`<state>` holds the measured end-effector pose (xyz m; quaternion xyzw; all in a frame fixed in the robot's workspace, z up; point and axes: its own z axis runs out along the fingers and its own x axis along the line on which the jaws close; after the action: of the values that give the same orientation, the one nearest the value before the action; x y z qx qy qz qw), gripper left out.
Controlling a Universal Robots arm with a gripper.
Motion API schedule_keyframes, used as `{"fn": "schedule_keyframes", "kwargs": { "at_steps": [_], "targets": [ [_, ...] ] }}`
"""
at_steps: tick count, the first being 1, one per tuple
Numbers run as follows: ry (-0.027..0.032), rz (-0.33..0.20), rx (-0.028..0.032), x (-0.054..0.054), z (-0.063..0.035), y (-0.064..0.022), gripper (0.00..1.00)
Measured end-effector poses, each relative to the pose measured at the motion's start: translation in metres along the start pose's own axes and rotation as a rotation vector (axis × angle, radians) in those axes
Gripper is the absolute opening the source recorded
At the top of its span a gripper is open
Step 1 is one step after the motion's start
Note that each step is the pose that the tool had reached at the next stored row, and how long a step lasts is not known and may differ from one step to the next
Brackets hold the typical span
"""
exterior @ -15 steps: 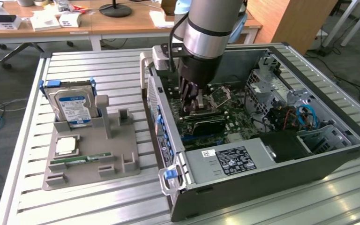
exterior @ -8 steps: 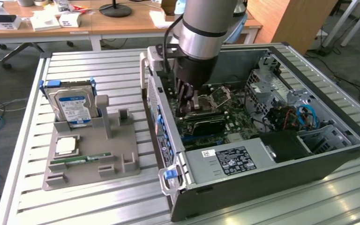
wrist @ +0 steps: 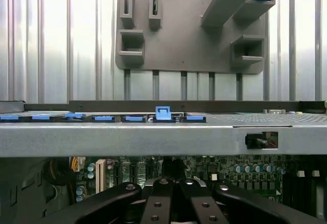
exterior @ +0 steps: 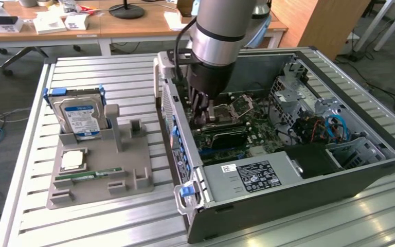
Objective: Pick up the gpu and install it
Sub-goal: 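Press down on the gpu until it lock into place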
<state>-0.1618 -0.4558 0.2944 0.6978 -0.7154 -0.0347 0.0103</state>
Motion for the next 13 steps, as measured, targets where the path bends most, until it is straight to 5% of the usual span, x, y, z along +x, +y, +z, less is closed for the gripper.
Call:
{"fn": "schedule_keyframes", "kwargs": {
  "at_steps": [13],
  "targets": [
    [0.0004, 0.0, 0.0001, 0.0002, 0.0009, 0.0058, 0.11]
  ]
}}
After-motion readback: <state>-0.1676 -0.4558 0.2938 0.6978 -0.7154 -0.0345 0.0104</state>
